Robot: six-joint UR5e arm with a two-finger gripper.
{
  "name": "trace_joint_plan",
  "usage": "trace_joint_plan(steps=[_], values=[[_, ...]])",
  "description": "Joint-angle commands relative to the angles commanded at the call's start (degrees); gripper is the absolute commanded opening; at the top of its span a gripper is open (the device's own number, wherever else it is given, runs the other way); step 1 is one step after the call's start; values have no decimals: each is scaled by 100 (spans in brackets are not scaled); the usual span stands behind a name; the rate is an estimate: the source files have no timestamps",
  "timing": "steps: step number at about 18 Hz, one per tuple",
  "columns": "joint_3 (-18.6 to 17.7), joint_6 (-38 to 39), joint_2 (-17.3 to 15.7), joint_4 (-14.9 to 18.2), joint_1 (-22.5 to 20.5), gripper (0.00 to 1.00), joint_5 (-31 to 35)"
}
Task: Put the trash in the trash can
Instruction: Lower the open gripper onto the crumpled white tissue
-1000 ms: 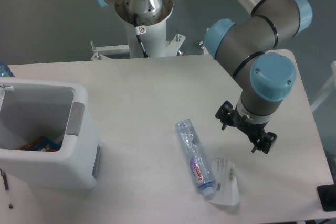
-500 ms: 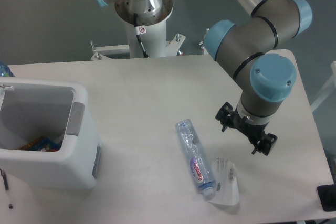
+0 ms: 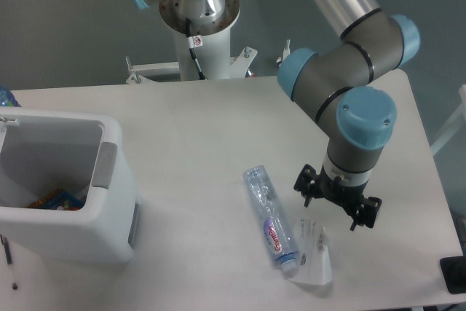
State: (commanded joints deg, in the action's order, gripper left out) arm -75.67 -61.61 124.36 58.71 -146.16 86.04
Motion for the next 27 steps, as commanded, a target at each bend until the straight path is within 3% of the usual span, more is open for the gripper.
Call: trace_joint_plan(steps=[11, 13, 15, 27], values=[[-290, -18, 150, -44, 61, 100, 0], [-316, -9, 158, -53, 88, 96, 9], [-343, 0, 176, -131, 97, 92, 9], [-387, 0, 255, -404, 123, 92, 53]])
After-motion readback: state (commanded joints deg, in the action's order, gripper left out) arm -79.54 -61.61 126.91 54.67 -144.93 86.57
